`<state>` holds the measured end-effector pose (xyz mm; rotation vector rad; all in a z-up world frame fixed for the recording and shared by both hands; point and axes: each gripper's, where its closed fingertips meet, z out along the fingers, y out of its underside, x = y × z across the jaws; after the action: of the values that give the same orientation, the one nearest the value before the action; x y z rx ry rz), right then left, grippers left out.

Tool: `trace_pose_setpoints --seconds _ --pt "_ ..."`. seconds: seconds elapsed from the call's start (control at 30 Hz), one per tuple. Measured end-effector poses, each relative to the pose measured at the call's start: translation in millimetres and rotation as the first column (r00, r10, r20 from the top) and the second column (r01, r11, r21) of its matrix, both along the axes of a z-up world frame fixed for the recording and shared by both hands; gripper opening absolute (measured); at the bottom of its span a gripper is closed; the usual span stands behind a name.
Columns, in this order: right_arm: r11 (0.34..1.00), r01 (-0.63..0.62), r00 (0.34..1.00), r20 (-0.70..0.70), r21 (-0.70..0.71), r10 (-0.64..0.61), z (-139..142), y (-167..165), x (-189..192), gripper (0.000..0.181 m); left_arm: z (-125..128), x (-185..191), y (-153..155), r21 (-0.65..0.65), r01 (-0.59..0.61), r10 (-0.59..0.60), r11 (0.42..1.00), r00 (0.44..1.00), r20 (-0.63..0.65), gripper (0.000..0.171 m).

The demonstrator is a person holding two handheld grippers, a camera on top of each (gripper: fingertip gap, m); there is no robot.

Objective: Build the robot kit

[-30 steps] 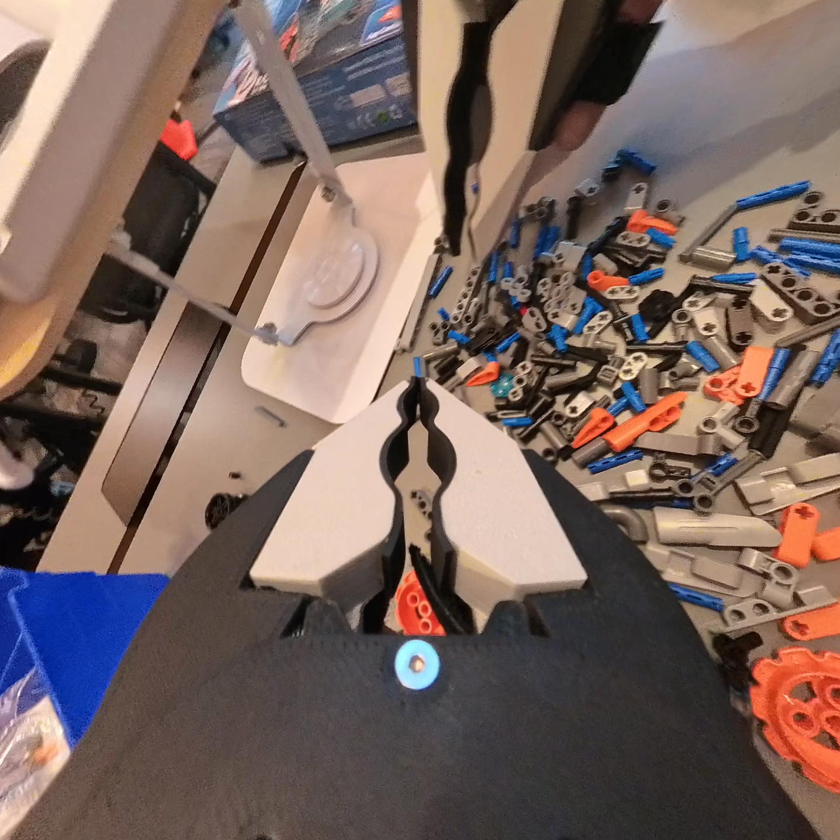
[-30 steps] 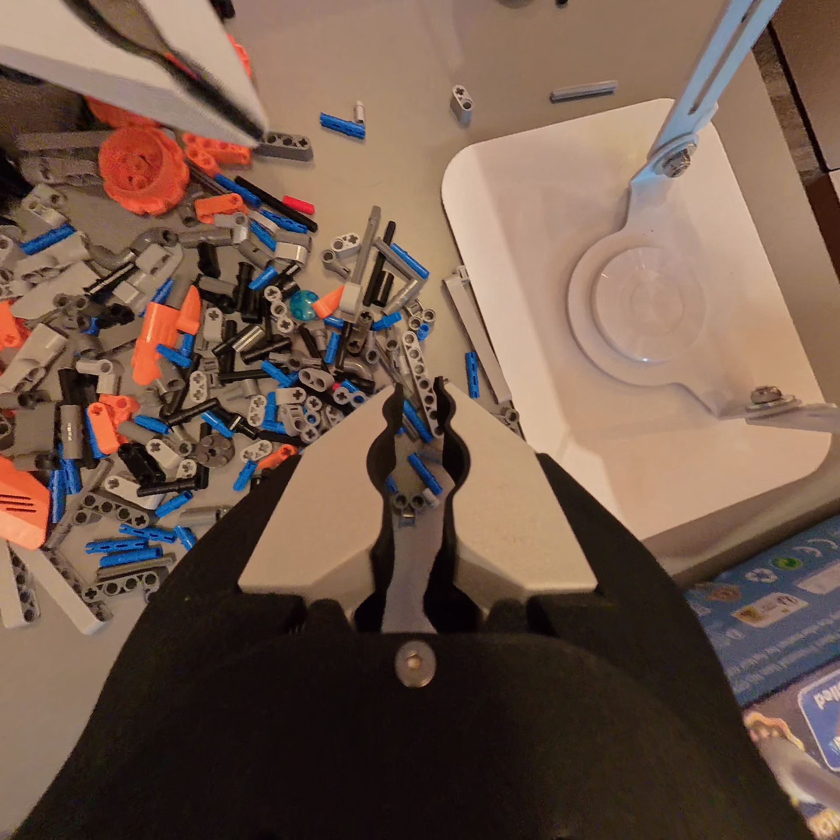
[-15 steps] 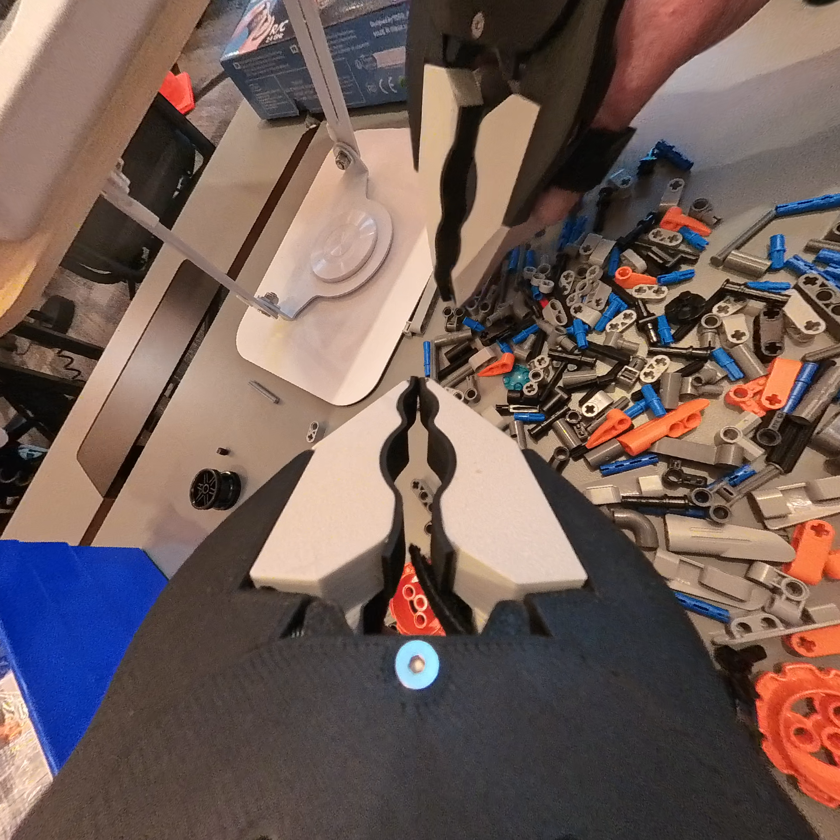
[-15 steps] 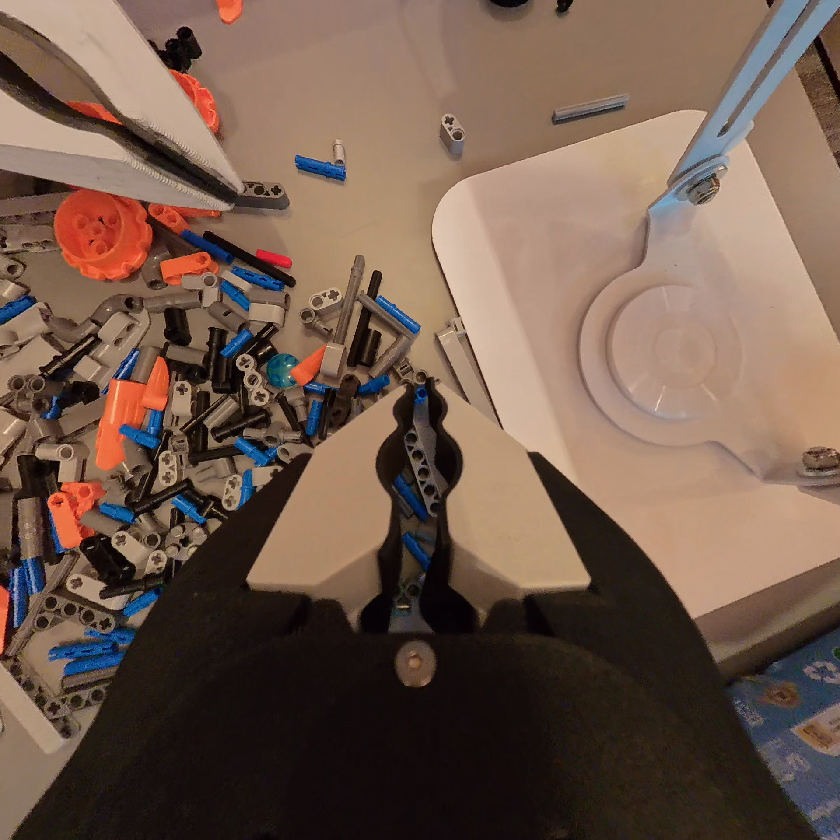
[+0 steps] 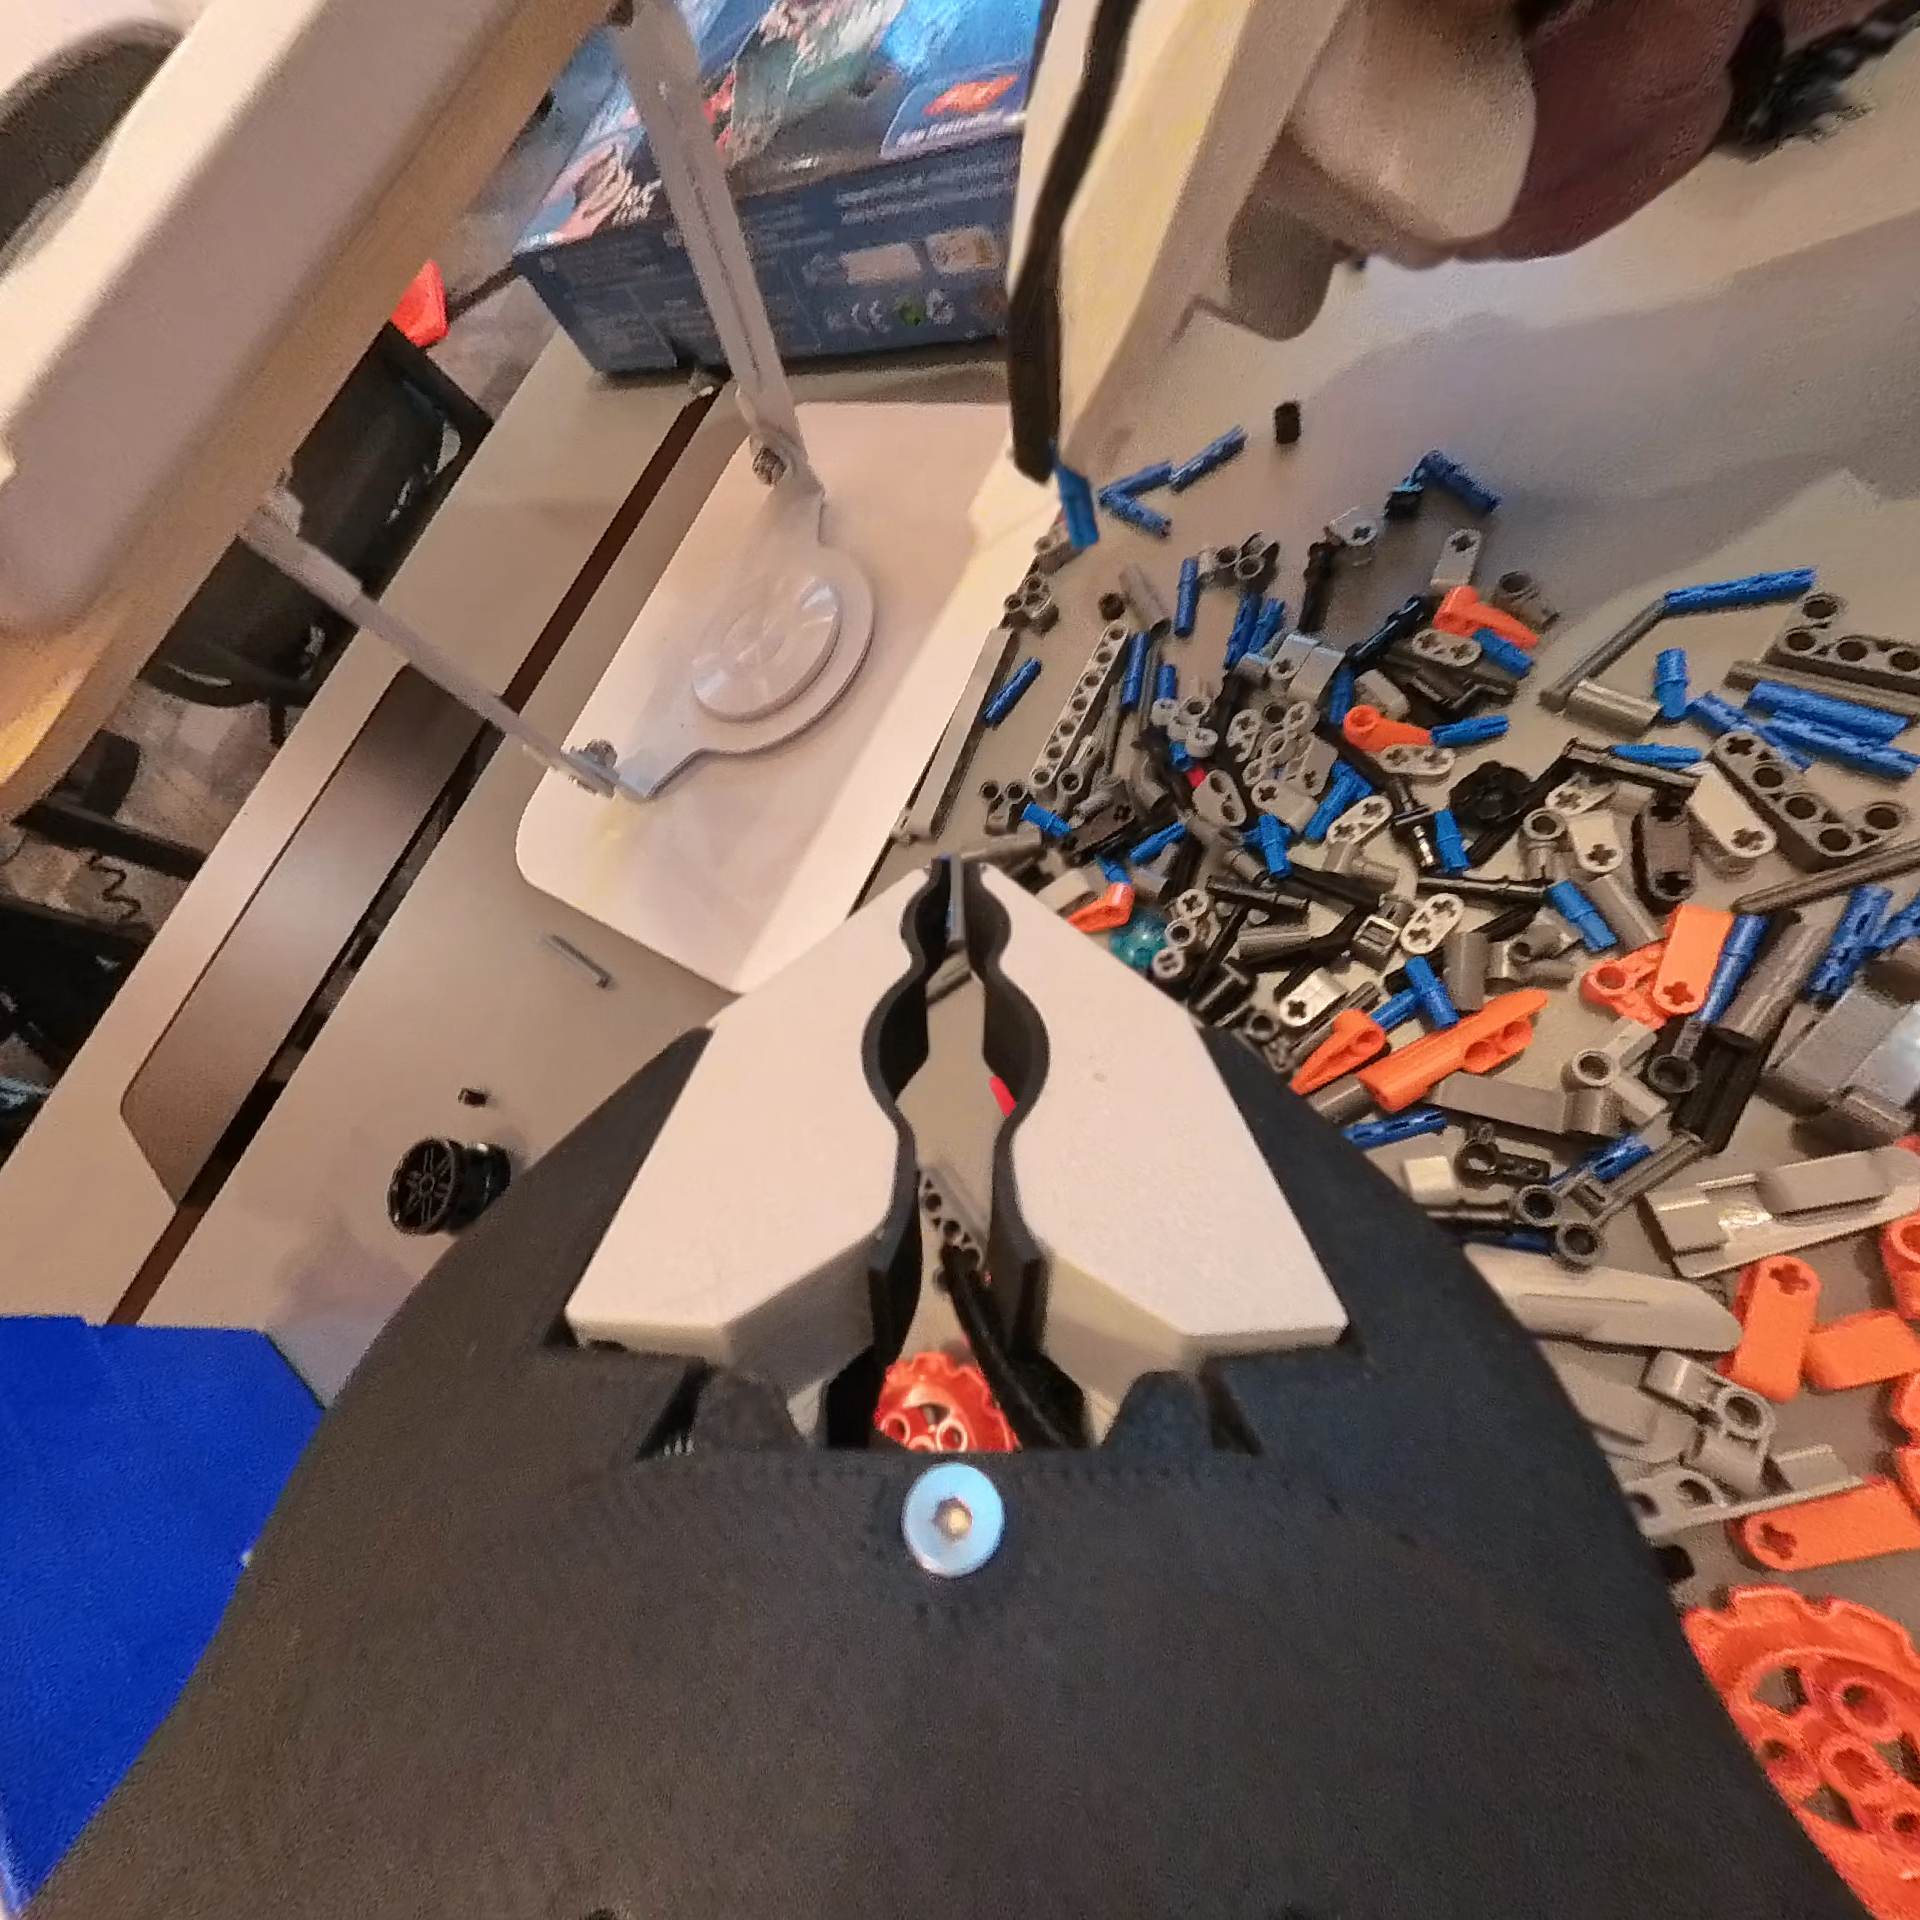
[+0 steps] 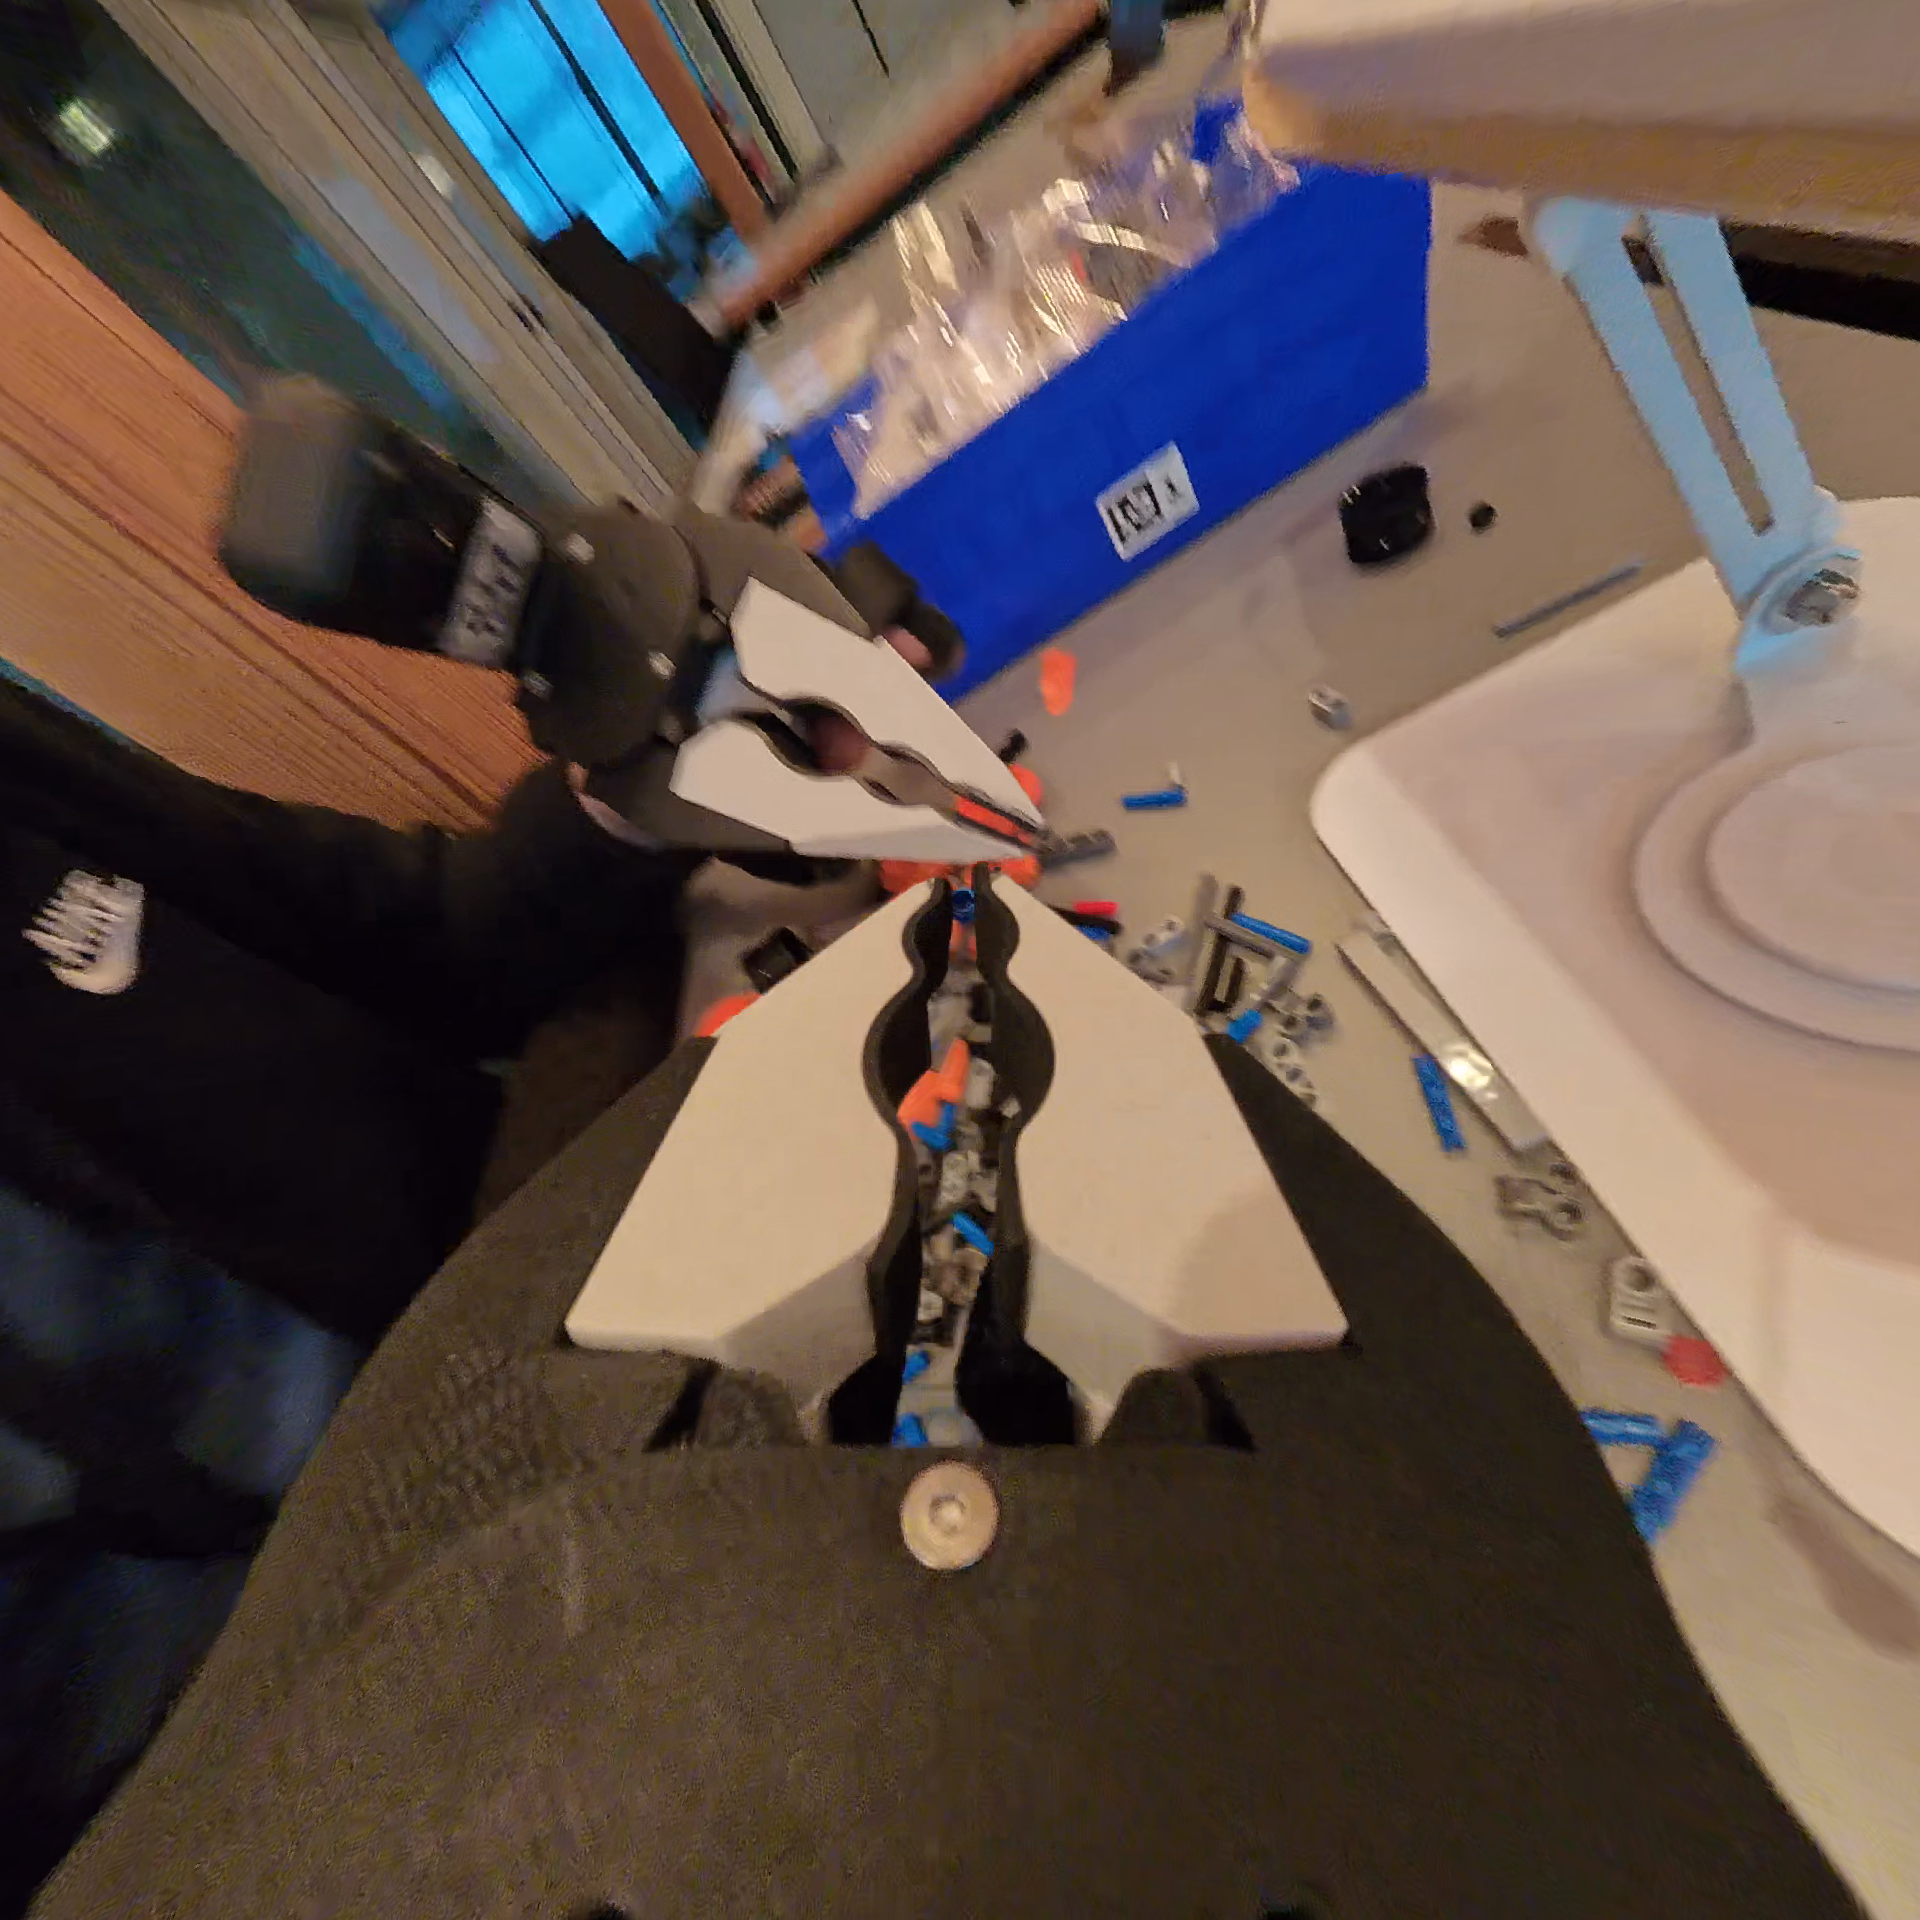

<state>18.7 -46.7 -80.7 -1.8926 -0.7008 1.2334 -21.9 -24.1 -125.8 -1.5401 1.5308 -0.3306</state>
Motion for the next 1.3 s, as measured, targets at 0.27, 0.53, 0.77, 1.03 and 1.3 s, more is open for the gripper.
trace_pose_setpoints --seconds 0.27,0.53,0.77,1.03,1.3 --pt "1.0 -0.024 0.976 -0.214 -0.001 0.023 31 -24 0 0.002 41 35 -38 0.12 0.122 -0.143 0.985 0.971 0.192 0.012" --pt "0.996 0.021 0.991 -0.131 0.088 -0.009 31 -37 -6 0.002 50 48 -55 0.193 0.147 -0.187 0.97 0.959 0.211 0.009" --pt "0.979 0.07 0.998 -0.002 0.192 -0.07 23 -35 -9 0.002 44 48 -51 0.182 0.121 -0.156 0.976 0.969 0.192 0.001" --pt "0.969 0.071 0.997 0.012 0.235 -0.076 25 -36 -8 0.004 49 46 -52 0.165 0.128 -0.164 0.978 0.959 0.229 0.0" --pt "0.965 0.067 0.996 0.034 0.254 -0.078 24 -37 -8 0.005 51 46 -53 0.166 0.132 -0.171 0.977 0.954 0.245 0.0"
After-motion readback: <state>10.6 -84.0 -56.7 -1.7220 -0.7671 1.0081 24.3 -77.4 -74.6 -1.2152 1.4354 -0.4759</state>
